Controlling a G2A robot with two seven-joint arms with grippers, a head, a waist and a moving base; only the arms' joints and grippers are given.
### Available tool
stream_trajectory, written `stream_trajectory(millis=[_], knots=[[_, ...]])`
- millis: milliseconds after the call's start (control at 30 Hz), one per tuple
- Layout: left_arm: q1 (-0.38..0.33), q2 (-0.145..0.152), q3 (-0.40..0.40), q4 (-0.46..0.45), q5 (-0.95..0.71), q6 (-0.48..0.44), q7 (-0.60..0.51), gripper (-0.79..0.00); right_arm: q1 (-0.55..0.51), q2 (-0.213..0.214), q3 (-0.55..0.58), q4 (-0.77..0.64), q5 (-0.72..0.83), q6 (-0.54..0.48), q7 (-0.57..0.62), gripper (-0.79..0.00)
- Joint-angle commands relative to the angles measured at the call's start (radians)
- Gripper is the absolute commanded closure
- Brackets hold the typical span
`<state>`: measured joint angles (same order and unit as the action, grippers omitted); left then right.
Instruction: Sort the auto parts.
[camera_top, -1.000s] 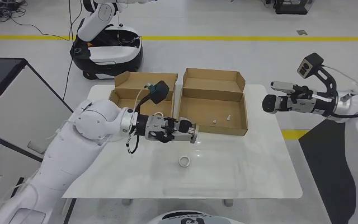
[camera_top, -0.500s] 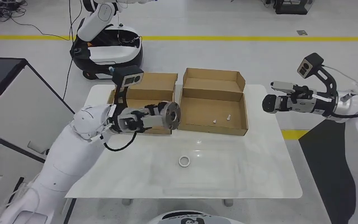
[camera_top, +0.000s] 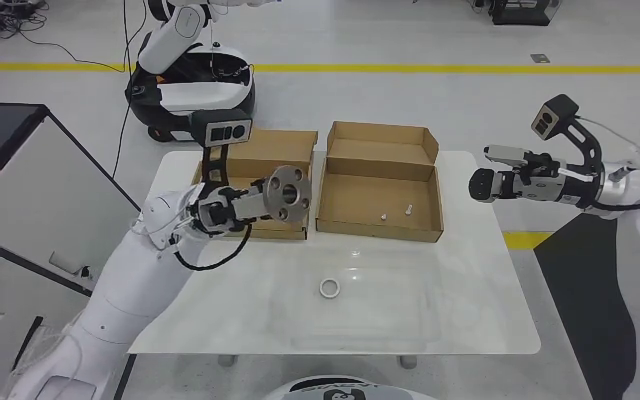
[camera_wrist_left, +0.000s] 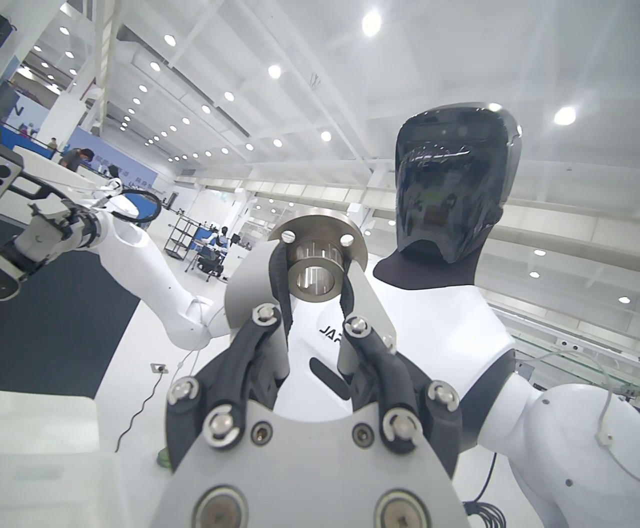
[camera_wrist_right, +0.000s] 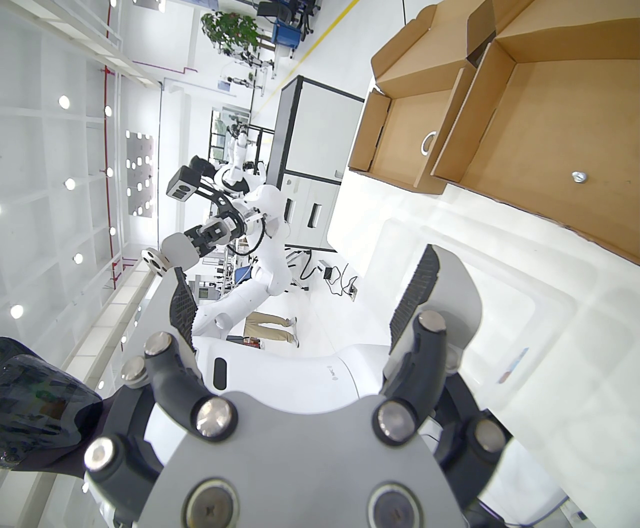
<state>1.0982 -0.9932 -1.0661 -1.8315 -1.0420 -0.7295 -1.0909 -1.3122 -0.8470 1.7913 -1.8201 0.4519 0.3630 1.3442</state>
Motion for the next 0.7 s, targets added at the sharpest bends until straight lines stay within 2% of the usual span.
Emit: stream_trajectory(millis=[0,133,267,567,667], knots=[[0.000,0.000,0.000,0.000,-0.002,0.000,0.000,0.000,0.000,0.000,0.000,0.000,0.000,0.000,0.000,-0.785],[0.003,0.000,0.001,-0.002,-0.006,0.005,0.009,0.000,0.000,0.000,0.000,0.000,0.000,0.000,0.000,-0.785],[0.033,-0.014,0.021,-0.048,-0.100,0.009,0.061,0.000,0.000,0.000,0.000,0.000,0.000,0.000,0.000,-0.785],[0.054,-0.046,0.019,-0.044,-0.330,-0.005,0.005,0.000,0.000,0.000,0.000,0.000,0.000,0.000,0.000,-0.785],[0.060,-0.057,0.010,-0.044,-0.392,0.015,-0.015,0.000,0.000,0.000,0.000,0.000,0.000,0.000,0.000,-0.785]])
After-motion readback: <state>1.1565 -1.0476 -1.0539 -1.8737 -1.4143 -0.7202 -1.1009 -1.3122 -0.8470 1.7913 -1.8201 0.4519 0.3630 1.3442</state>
